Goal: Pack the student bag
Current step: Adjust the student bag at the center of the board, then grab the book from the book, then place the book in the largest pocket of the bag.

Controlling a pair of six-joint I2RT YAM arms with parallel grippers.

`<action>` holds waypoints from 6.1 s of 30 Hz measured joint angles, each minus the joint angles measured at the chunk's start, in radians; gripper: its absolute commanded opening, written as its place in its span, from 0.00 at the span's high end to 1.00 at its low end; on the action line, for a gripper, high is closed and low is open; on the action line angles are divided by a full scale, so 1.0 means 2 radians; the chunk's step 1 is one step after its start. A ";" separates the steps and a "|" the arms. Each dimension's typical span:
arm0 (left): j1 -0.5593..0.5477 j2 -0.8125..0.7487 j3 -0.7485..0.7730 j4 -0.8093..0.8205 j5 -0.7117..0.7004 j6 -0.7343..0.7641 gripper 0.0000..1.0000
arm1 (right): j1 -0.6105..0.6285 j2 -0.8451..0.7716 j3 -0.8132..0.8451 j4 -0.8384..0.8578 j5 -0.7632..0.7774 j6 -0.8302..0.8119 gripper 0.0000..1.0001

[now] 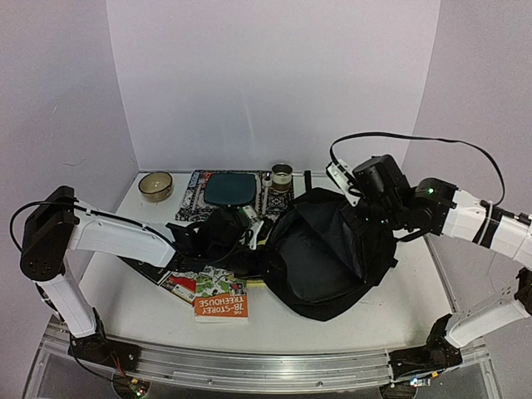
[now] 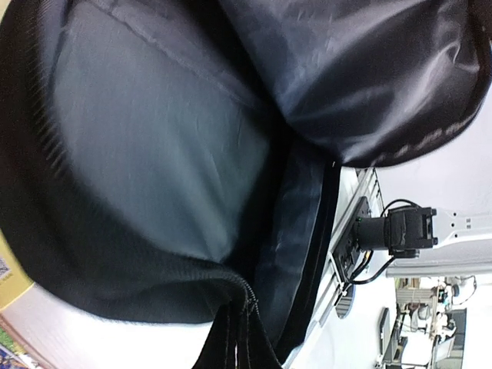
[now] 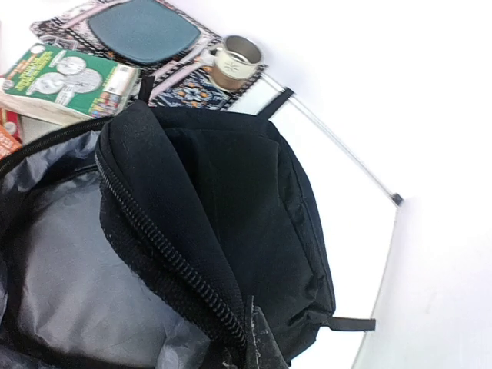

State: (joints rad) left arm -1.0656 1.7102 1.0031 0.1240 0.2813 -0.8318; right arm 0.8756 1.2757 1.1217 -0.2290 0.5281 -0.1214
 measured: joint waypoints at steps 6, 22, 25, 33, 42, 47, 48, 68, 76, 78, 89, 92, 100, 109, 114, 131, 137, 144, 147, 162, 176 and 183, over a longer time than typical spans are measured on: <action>-0.004 0.001 0.009 -0.046 -0.046 0.014 0.64 | -0.009 -0.015 -0.006 -0.004 0.002 -0.005 1.00; -0.003 -0.067 0.018 -0.263 -0.231 0.024 0.15 | -0.022 -0.009 -0.041 0.022 -0.005 0.006 1.00; -0.003 -0.067 0.025 -0.305 -0.255 0.023 0.10 | -0.027 -0.007 -0.041 0.024 -0.004 0.006 1.00; -0.003 -0.059 0.044 -0.401 -0.293 -0.011 0.01 | -0.029 -0.006 -0.046 0.031 -0.013 0.010 1.00; -0.004 -0.063 0.031 -0.442 -0.285 -0.050 0.01 | -0.029 -0.005 -0.059 0.046 -0.027 0.018 1.00; -0.006 -0.057 0.027 -0.449 -0.268 -0.069 0.01 | -0.029 -0.004 -0.061 0.049 -0.034 0.022 1.00; -0.006 -0.060 0.023 -0.449 -0.266 -0.074 0.01 | -0.029 -0.004 -0.062 0.049 -0.035 0.022 1.00; 0.054 -0.234 -0.228 -0.224 -0.081 -0.154 0.07 | -0.029 -0.004 -0.068 0.055 -0.052 0.033 1.00; 0.088 -0.237 -0.296 -0.101 -0.022 -0.173 0.10 | -0.029 -0.005 -0.068 0.055 -0.053 0.032 1.00; 0.092 -0.237 -0.310 -0.063 -0.010 -0.179 0.11 | -0.029 -0.005 -0.068 0.055 -0.053 0.032 1.00; 0.093 -0.220 -0.332 0.013 0.016 -0.200 0.16 | -0.029 -0.005 -0.068 0.055 -0.059 0.031 1.00; 0.094 -0.217 -0.336 0.024 0.014 -0.208 0.25 | -0.029 -0.005 -0.068 0.055 -0.060 0.031 1.00; 0.094 -0.226 -0.357 0.038 -0.009 -0.230 0.58 | -0.029 -0.005 -0.068 0.056 -0.062 0.031 1.00; 0.094 -0.307 -0.362 0.026 -0.029 -0.233 0.81 | -0.029 -0.006 -0.068 0.056 -0.062 0.031 1.00; 0.094 -0.318 -0.361 0.024 -0.033 -0.230 0.77 | -0.029 -0.006 -0.068 0.057 -0.062 0.031 1.00; 0.092 -0.311 -0.324 0.006 -0.038 -0.193 1.00 | -0.029 -0.019 -0.072 0.057 -0.062 0.021 1.00; 0.091 -0.371 -0.288 -0.046 -0.041 -0.157 1.00 | -0.029 -0.025 -0.072 0.057 -0.071 0.004 1.00; 0.090 -0.379 -0.212 -0.071 -0.026 -0.113 1.00 | -0.029 -0.026 -0.072 0.057 -0.091 -0.021 1.00; 0.088 -0.353 -0.179 -0.071 -0.007 -0.097 1.00 | -0.029 -0.026 -0.069 0.056 -0.104 -0.031 1.00; 0.069 -0.177 -0.078 -0.071 0.108 -0.052 1.00 | -0.031 -0.038 -0.013 0.033 -0.175 -0.083 1.00; 0.056 -0.041 0.017 -0.070 0.165 -0.049 1.00 | -0.031 -0.038 -0.005 0.025 -0.285 -0.086 1.00; 0.054 0.020 0.055 -0.072 0.191 -0.039 1.00 | -0.031 -0.038 -0.004 0.022 -0.344 -0.086 1.00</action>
State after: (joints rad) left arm -0.9569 1.7512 1.1134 -0.0193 0.6630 -0.9095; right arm 0.8139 1.1988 1.1146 -0.1858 -0.1604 -0.2943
